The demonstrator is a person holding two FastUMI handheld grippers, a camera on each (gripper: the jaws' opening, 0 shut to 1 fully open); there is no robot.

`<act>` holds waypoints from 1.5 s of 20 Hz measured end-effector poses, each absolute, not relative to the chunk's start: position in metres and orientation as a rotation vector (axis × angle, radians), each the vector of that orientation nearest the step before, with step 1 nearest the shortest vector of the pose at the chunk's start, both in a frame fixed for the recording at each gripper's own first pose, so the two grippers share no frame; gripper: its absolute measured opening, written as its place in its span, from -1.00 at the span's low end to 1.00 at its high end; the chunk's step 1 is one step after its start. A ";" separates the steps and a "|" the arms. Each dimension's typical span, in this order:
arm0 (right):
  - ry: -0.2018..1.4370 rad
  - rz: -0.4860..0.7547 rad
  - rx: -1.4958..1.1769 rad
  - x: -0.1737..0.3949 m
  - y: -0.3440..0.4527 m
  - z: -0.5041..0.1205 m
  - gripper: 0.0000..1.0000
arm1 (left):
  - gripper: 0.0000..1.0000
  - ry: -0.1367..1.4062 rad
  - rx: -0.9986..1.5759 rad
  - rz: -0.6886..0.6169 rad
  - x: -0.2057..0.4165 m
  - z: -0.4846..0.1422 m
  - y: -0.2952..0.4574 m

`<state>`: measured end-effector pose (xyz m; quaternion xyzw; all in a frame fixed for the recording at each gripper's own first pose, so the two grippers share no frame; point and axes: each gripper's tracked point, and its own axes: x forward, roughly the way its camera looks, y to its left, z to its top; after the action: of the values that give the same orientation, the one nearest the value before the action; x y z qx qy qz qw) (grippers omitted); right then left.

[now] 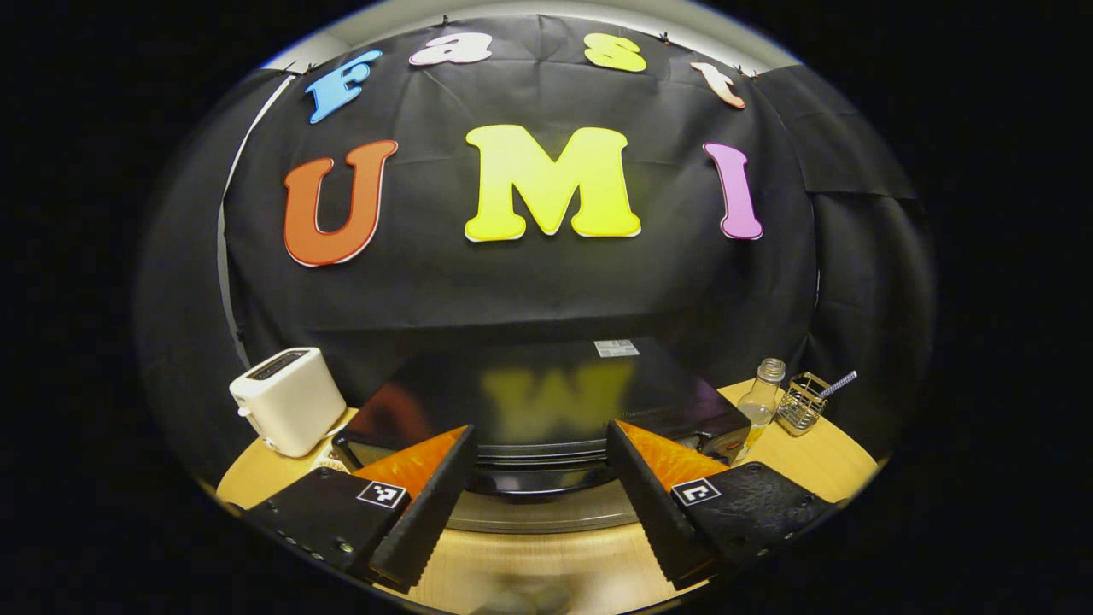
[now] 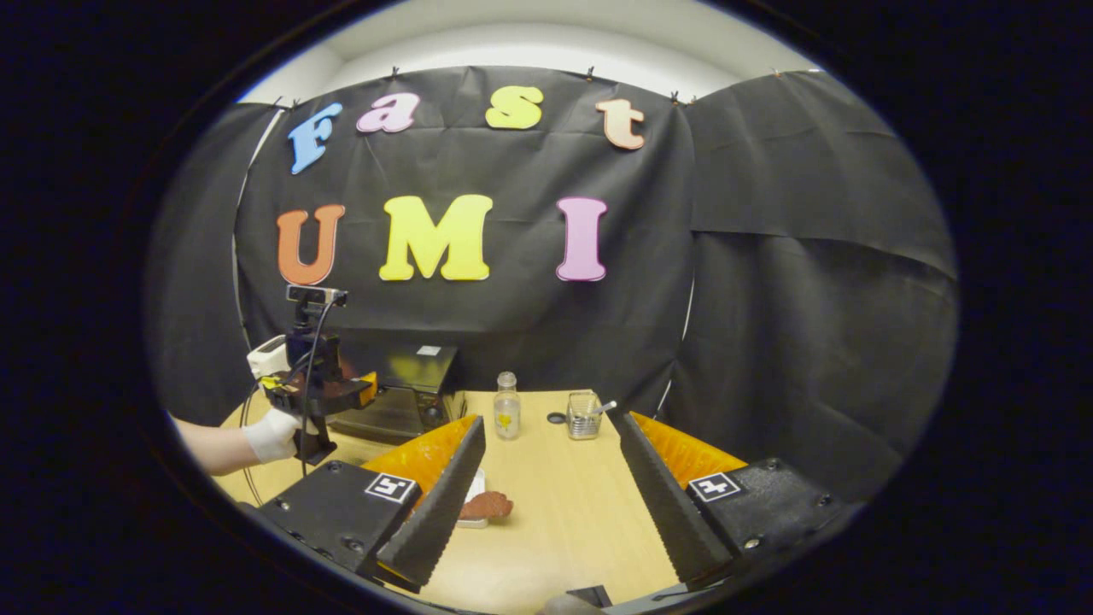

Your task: Open the electric oven with the left hand, put the food in, and close the electric oven.

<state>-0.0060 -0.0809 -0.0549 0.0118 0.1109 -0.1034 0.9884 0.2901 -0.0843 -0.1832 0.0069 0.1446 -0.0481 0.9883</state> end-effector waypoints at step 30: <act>0.232 0.154 -0.046 0.043 0.017 -0.029 1.00 | 0.94 0.360 0.038 -0.071 0.189 -0.231 -0.077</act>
<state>0.0427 0.0172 -0.0288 -0.0230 0.1158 0.0766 0.9900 0.1892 -0.0769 -0.2313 0.0187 0.1791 -0.0351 0.9830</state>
